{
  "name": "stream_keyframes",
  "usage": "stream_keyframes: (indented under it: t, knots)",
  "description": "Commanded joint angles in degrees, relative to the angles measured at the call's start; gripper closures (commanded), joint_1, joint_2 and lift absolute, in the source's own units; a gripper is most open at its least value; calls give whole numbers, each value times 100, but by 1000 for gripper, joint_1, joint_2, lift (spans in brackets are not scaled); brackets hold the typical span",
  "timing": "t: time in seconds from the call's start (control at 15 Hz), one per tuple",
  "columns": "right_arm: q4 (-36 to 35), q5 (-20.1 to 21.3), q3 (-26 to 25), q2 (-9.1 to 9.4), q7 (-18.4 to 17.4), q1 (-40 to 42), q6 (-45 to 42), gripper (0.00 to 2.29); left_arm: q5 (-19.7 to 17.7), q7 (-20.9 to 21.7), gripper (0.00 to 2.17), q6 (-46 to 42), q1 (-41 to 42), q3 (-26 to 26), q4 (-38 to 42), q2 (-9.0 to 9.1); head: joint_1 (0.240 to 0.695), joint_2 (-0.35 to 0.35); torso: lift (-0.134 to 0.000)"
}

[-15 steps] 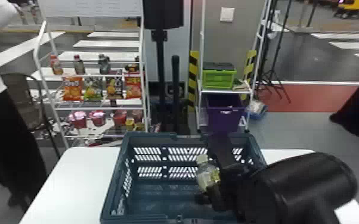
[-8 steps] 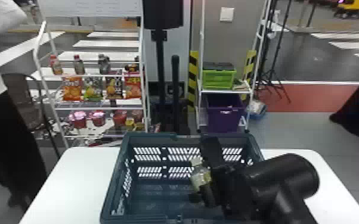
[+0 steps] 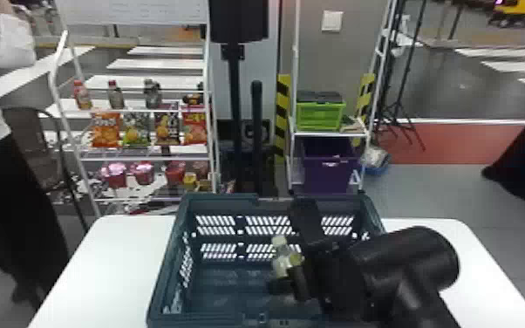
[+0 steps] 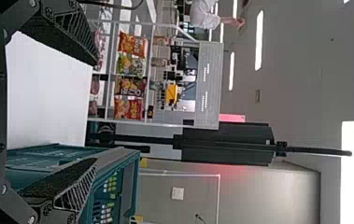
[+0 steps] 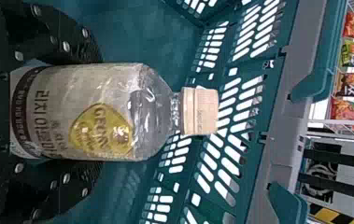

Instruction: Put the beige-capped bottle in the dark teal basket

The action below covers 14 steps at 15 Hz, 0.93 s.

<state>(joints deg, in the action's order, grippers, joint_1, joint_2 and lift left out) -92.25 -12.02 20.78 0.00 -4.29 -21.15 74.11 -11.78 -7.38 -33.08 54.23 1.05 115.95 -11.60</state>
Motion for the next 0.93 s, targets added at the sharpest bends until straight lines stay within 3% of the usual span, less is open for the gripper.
stream_keyframes:
  t: [0.0,0.27,0.53,0.87]
  knots:
    - [-38,-2,-39,5,-11,41,-14,36,0,0,157,0,0,9,-2,0,499,0,0]
    - [-592,-2,-83,5,-37,234,-14,66,-9,0,157,-53,9,9,-20,18,499,0,0]
    - [-1875,104,-136,-35,-37,823,4,63,-9,0,157,-71,18,9,-37,26,499,0,0]
    - [-3457,332,-470,-659,-37,2352,-735,49,0,0,157,-71,9,9,-20,35,499,0,0]
